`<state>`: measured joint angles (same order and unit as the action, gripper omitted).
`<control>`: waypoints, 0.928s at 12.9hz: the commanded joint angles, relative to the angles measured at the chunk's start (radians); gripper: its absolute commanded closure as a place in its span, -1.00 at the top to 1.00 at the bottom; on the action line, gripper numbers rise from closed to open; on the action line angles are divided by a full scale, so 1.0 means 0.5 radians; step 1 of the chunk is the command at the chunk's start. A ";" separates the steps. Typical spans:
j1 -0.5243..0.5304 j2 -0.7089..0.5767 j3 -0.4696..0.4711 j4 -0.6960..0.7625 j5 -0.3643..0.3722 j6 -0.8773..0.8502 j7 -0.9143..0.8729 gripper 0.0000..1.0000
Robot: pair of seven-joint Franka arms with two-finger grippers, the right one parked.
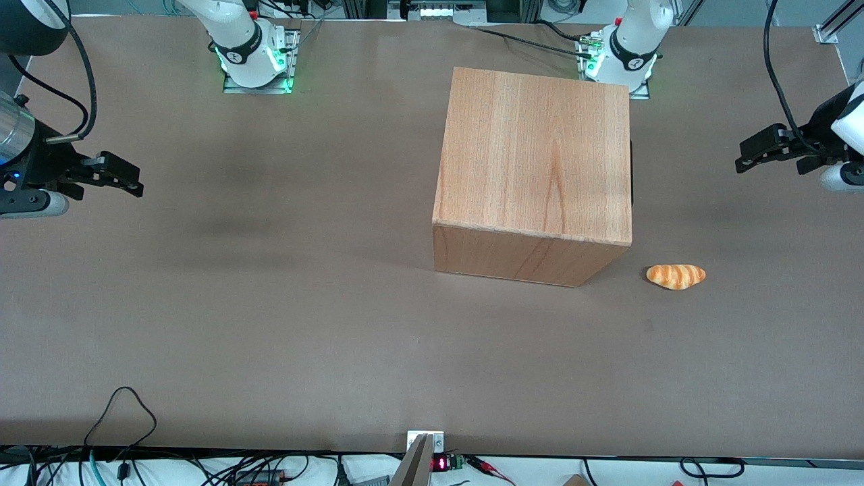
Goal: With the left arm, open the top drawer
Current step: 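Move the left gripper toward the black drawer handle on the wooden cabinet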
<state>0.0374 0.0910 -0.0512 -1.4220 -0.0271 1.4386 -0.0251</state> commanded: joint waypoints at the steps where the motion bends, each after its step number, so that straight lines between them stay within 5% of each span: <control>1: -0.013 -0.047 0.026 -0.046 -0.013 0.003 0.050 1.00; 12: -0.053 0.100 -0.008 -0.043 -0.047 -0.140 -0.002 1.00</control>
<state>0.0249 0.1389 -0.0547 -1.4456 -0.0390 1.4024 -0.0255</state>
